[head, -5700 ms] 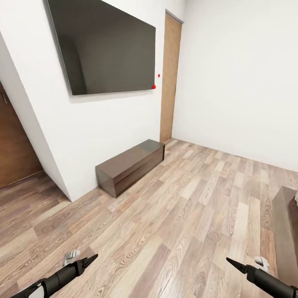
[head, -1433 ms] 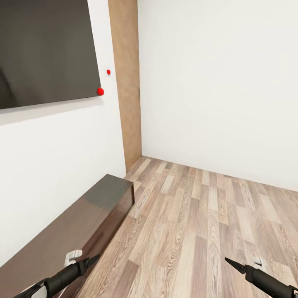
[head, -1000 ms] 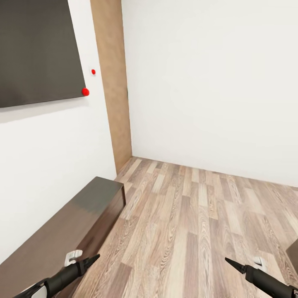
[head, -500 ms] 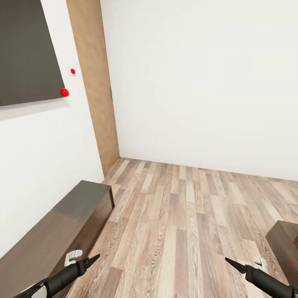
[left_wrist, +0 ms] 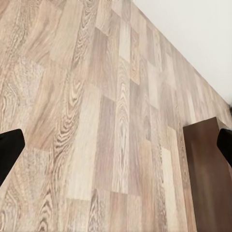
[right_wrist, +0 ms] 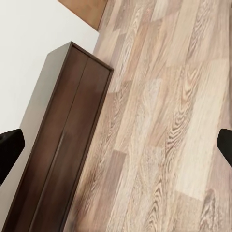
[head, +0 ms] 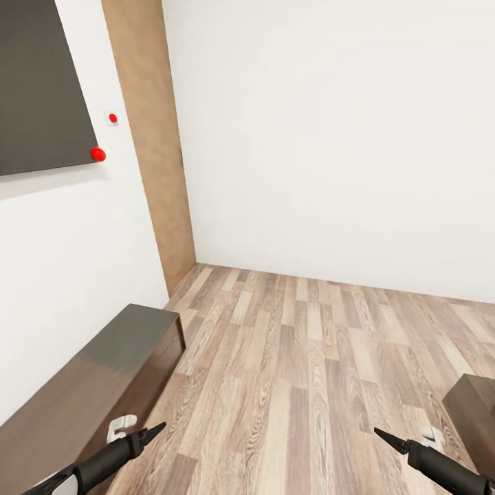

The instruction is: In the bedroom, move the book from the bed onto either nightstand, and place the two sandals side by side next to the bed.

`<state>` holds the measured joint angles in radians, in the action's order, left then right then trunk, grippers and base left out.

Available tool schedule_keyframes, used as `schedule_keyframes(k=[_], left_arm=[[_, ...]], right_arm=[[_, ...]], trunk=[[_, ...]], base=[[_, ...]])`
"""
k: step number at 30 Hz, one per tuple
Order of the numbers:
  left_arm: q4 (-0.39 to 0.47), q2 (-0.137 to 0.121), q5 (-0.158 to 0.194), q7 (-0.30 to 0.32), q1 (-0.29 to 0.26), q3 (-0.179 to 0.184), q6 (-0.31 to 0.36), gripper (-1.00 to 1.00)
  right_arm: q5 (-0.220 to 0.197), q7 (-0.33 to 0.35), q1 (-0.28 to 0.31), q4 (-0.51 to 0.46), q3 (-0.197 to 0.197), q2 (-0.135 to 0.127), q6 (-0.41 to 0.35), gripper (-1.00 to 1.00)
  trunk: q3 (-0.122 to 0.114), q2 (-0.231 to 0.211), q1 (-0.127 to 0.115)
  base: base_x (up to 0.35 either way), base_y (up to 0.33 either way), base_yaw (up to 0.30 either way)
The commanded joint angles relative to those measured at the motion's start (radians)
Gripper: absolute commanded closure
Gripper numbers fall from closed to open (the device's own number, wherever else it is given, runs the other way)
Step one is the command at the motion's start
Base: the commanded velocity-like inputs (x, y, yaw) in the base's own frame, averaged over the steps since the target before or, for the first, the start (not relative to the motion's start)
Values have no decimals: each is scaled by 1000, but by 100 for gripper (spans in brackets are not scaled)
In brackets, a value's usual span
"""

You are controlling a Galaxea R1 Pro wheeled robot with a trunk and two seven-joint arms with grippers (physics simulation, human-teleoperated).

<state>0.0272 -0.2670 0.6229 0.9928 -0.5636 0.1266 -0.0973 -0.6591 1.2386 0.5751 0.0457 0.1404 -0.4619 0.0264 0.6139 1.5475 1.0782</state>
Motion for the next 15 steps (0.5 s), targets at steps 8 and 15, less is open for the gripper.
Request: schedule_keyframes(k=[8,15], left_arm=[[-1,0,5,0,-1,8,-10,-100],[-2,0,5,0,-1,8,-10,-100]], right_arm=[[-8,4,2,3,9,0,3,-100],[-8,3,2,3,8,0,3,-100]], trunk=[[1,0,0],[1,0,0]], base=[[285,-165,-90],[286,-141,-183]])
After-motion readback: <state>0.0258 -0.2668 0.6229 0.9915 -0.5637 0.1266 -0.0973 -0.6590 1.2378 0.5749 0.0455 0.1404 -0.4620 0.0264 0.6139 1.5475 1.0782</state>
